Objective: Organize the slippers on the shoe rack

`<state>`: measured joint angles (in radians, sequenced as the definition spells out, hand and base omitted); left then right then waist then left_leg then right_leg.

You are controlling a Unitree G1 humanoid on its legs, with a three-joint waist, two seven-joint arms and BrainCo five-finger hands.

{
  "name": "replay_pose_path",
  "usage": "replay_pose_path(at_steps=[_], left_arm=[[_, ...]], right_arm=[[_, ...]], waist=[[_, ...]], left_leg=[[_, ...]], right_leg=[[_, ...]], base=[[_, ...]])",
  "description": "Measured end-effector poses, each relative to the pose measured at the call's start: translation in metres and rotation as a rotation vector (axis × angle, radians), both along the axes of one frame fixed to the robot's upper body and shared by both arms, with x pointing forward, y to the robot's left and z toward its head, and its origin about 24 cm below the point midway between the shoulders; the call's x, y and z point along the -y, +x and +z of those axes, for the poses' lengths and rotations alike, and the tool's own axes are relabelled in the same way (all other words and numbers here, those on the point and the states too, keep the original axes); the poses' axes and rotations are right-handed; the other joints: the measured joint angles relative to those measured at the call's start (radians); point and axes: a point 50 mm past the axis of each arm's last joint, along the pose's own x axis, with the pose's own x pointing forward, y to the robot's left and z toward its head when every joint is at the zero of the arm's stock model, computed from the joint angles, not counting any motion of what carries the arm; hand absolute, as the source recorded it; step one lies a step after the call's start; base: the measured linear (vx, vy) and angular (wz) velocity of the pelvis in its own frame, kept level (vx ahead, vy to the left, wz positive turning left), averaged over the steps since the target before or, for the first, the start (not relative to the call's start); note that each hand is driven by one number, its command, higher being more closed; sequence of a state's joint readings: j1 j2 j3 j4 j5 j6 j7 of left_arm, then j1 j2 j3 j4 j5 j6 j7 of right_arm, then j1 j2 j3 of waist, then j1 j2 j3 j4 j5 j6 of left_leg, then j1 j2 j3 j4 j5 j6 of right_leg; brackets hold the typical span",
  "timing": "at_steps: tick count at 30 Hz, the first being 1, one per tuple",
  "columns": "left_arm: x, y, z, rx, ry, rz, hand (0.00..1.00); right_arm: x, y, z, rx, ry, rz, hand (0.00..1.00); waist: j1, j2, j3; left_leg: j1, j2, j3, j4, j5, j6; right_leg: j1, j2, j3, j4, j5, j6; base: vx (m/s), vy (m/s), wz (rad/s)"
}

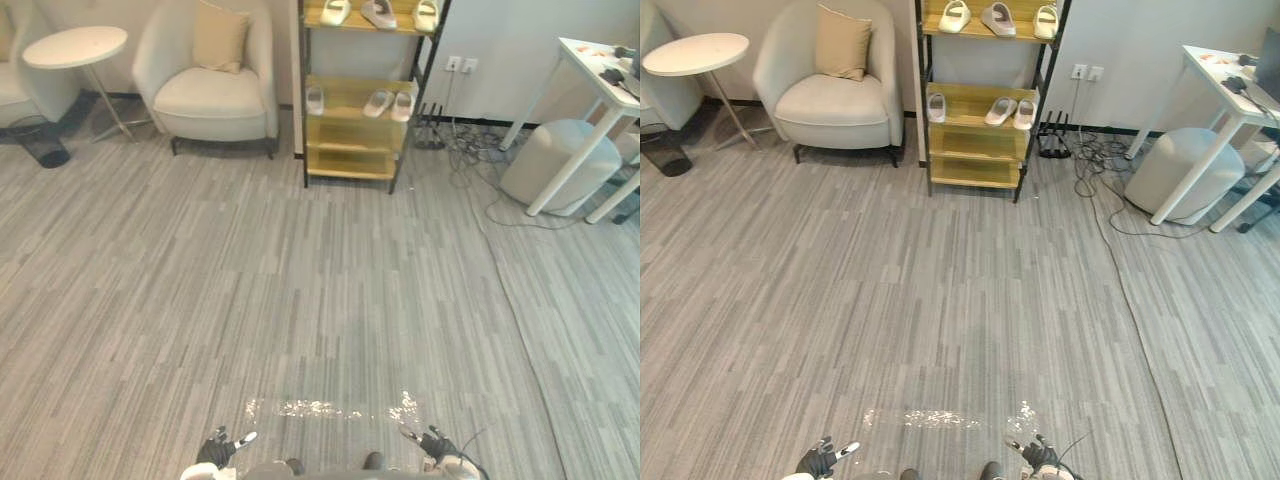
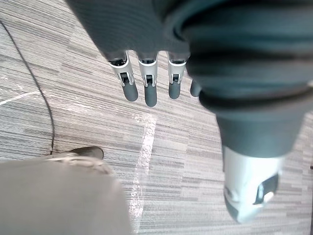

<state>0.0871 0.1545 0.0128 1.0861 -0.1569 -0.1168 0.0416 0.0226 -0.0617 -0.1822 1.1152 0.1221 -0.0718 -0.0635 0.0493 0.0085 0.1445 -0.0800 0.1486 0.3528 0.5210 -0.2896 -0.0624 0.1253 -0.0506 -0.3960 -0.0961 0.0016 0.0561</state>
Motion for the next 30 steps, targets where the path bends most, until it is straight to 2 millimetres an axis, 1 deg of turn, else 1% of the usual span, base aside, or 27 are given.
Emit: replay_pose_path(at_steps=[1,2,3,4,5,6,8,10,11,12,13,14,15,16,17,18,19,20,21,23,24,25,26,27,28,29,30], left_arm=[[0.001,0.002,0.001,0.01,-0.001,-0.002,0.0],[0.004,0.005,0.002,0.026,-0.009,-0.002,0.0],[0.006,0.006,0.002,0.033,-0.013,-0.002,0.0],[0.004,0.006,0.002,0.032,-0.01,-0.001,0.0],[0.004,0.007,0.002,0.033,-0.008,0.003,0.0],[0.004,0.008,0.003,0.037,-0.01,0.008,0.0],[0.004,0.009,0.003,0.045,-0.005,0.01,0.0],[0.006,0.01,0.004,0.05,-0.003,0.012,0.0],[0.008,0.008,0.003,0.046,-0.011,0.014,0.0],[0.009,0.008,0.003,0.048,-0.013,0.016,0.0],[0.004,0.01,0.004,0.052,0.0,0.015,0.0],[0.0,0.013,0.006,0.059,0.009,0.011,0.0],[-0.002,0.016,0.007,0.065,0.016,0.009,0.0],[-0.004,0.015,0.007,0.059,0.02,0.008,0.0],[-0.004,0.013,0.006,0.052,0.022,0.004,0.0],[-0.005,0.011,0.006,0.042,0.026,-0.005,0.0],[-0.006,0.009,0.006,0.036,0.03,-0.011,0.0],[-0.007,0.01,0.006,0.035,0.032,-0.015,0.0],[-0.006,0.011,0.006,0.038,0.03,-0.016,0.0],[-0.004,0.016,0.008,0.064,0.017,-0.005,0.0],[-0.001,0.022,0.009,0.079,0.006,-0.001,0.0],[0.003,0.026,0.009,0.088,-0.005,-0.002,0.0],[0.01,0.031,0.01,0.103,-0.021,-0.004,0.0],[0.013,0.032,0.01,0.106,-0.03,-0.006,0.0],[0.016,0.037,0.011,0.119,-0.034,-0.009,0.0],[0.015,0.036,0.011,0.117,-0.034,-0.009,0.0],[0.019,0.035,0.01,0.112,-0.044,-0.002,0.0]], right_arm=[[0.002,-0.001,0.0,-0.002,-0.006,-0.001,0.0],[0.007,-0.002,0.001,-0.005,-0.017,0.001,0.0],[0.009,-0.003,0.001,-0.006,-0.023,0.003,0.0],[0.008,0.0,0.001,0.001,-0.019,0.002,0.0],[0.008,-0.001,0.001,-0.003,-0.021,-0.006,0.0],[0.009,0.001,0.002,-0.001,-0.029,-0.009,0.0],[0.009,0.004,0.003,0.008,-0.032,-0.011,0.0],[0.009,0.005,0.003,0.009,-0.033,-0.011,0.0],[0.009,0.005,0.003,0.009,-0.034,-0.01,0.0],[0.006,0.005,0.002,0.008,-0.028,-0.007,0.0],[-0.002,0.007,0.002,0.012,-0.013,0.018,0.0],[-0.006,0.007,0.001,0.01,-0.003,0.023,0.0],[-0.01,0.01,0.001,0.017,0.004,0.03,0.0],[-0.014,0.013,0.002,0.024,0.013,0.04,0.0],[-0.016,0.017,0.003,0.035,0.014,0.052,0.0],[-0.018,0.02,0.004,0.041,0.015,0.074,0.0],[-0.021,0.022,0.004,0.045,0.021,0.086,0.0],[-0.021,0.023,0.004,0.05,0.026,0.091,0.0],[-0.021,0.024,0.005,0.052,0.027,0.095,0.0],[-0.021,0.033,0.008,0.078,0.025,0.105,0.0],[-0.018,0.04,0.01,0.094,0.014,0.109,0.0],[-0.016,0.043,0.012,0.1,0.008,0.113,0.0],[-0.015,0.048,0.014,0.114,-0.002,0.128,0.0],[-0.015,0.053,0.016,0.129,-0.01,0.145,0.0],[-0.015,0.052,0.016,0.13,-0.01,0.153,0.0],[-0.016,0.047,0.014,0.117,-0.006,0.149,0.0],[-0.013,0.041,0.013,0.104,-0.011,0.145,0.0]], waist=[[0.0,0.007,0.003],[0.007,0.025,0.01],[0.012,0.037,0.011],[0.014,0.027,0.02],[0.012,0.029,0.02],[0.013,0.026,0.023],[0.016,0.022,0.024],[0.024,0.027,0.022],[0.036,0.036,0.02],[0.057,0.024,0.012],[0.063,0.004,0.012],[0.062,-0.01,0.019],[0.065,-0.027,0.023],[0.064,-0.035,0.019],[0.063,-0.037,0.02],[0.063,-0.035,0.023],[0.063,-0.043,0.021],[0.061,-0.046,0.021],[0.062,-0.047,0.021],[0.059,-0.041,0.025],[0.057,-0.027,0.042],[0.057,-0.014,0.053],[0.054,0.005,0.064],[0.049,0.003,0.064],[0.04,-0.021,0.069],[0.039,-0.041,0.074],[0.028,-0.056,0.07]], left_leg=[[-0.042,0.036,0.005,0.107,0.009,-0.014],[-0.079,0.084,0.011,0.228,0.029,-0.046],[-0.114,0.115,0.007,0.316,0.066,-0.06],[-0.161,0.124,-0.006,0.394,0.092,-0.048],[-0.197,0.117,-0.024,0.408,0.051,-0.032],[-0.224,0.099,-0.032,0.366,0.008,-0.015],[-0.261,0.049,-0.035,0.175,0.01,-0.008],[-0.257,0.0,-0.062,-0.102,0.09,-0.032],[-0.25,-0.005,-0.08,-0.17,0.129,-0.035],[-0.247,-0.024,-0.094,-0.155,0.175,0.002],[-0.255,-0.042,-0.099,-0.118,0.153,0.035],[-0.26,-0.047,-0.101,-0.08,0.127,0.058],[-0.247,-0.046,-0.092,-0.049,0.082,0.061],[-0.219,-0.044,-0.084,-0.049,0.055,0.06],[-0.18,-0.04,-0.075,-0.052,0.036,0.058],[-0.118,-0.035,-0.055,-0.059,0.013,0.054],[-0.063,-0.035,-0.046,-0.065,-0.004,0.066],[-0.021,-0.035,-0.043,-0.073,-0.022,0.072],[0.023,-0.035,-0.042,-0.094,-0.039,0.073],[0.085,-0.029,-0.036,-0.155,-0.046,0.06],[0.12,-0.015,-0.037,-0.177,-0.044,0.053],[0.15,0.002,-0.037,-0.199,-0.044,0.053],[0.188,0.023,-0.042,-0.233,-0.041,0.047],[0.205,0.025,-0.051,-0.261,-0.035,0.036],[0.232,0.005,-0.075,-0.292,-0.03,0.027],[0.273,-0.012,-0.101,-0.304,-0.041,0.005],[0.307,-0.009,-0.142,-0.301,-0.064,-0.03]], right_leg=[[0.008,0.01,0.009,0.0,-0.006,-0.003],[0.022,0.027,0.031,0.0,-0.015,-0.011],[0.031,0.034,0.046,0.0,-0.021,-0.016],[0.045,0.027,0.057,0.001,-0.031,-0.026],[0.051,0.014,0.066,0.009,-0.038,-0.033],[0.049,-0.004,0.078,0.015,-0.045,-0.028],[0.05,-0.047,0.089,0.023,-0.061,-0.004],[0.05,-0.08,0.103,0.025,-0.092,0.041],[0.053,-0.079,0.119,0.025,-0.103,0.058],[0.056,-0.089,0.14,0.024,-0.115,0.076],[0.069,-0.108,0.147,0.041,-0.127,0.086],[0.062,-0.12,0.155,0.1,-0.155,0.105],[-0.002,-0.149,0.162,0.283,-0.213,0.131],[-0.076,-0.169,0.174,0.491,-0.232,0.145],[-0.134,-0.176,0.186,0.67,-0.222,0.156],[-0.199,-0.185,0.186,0.894,-0.188,0.164],[-0.237,-0.197,0.16,1.045,-0.176,0.14],[-0.254,-0.215,0.105,1.118,-0.181,0.107],[-0.277,-0.232,0.029,1.145,-0.209,0.055],[-0.347,-0.241,-0.096,1.058,-0.259,-0.021],[-0.369,-0.227,-0.14,0.96,-0.272,-0.024],[-0.392,-0.195,-0.15,0.848,-0.268,-0.025],[-0.43,-0.137,-0.124,0.639,-0.222,-0.017],[-0.448,-0.103,-0.079,0.474,-0.146,0.007],[-0.448,-0.088,0.006,0.299,-0.041,0.042],[-0.444,-0.091,0.063,0.254,0.013,0.036],[-0.44,-0.086,0.112,0.291,0.128,-0.038]], base=[[0.09,-0.089,-0.28],[0.14,-0.072,-0.42],[0.17,-0.054,-0.39],[0.2,-0.022,-0.21],[0.2,0.023,-0.18],[0.18,0.046,-0.23],[0.18,0.136,-0.27],[0.23,0.25,-0.3],[0.27,0.266,-0.61],[0.38,0.261,-0.61],[0.42,0.248,-0.38],[0.44,0.228,-0.14],[0.4,0.215,-0.11],[0.47,0.247,-0.22],[0.5,0.217,-0.25],[0.44,0.15,-0.25],[0.47,0.102,-0.22],[0.49,0.069,-0.17],[0.5,0.055,-0.14],[0.48,0.005,-0.05],[0.48,-0.043,0.03],[0.49,-0.09,0.07],[0.4,-0.097,0.17],[0.52,-0.157,0.5],[0.54,-0.218,0.66],[0.57,-0.266,0.84],[0.6,-0.318,0.69]])
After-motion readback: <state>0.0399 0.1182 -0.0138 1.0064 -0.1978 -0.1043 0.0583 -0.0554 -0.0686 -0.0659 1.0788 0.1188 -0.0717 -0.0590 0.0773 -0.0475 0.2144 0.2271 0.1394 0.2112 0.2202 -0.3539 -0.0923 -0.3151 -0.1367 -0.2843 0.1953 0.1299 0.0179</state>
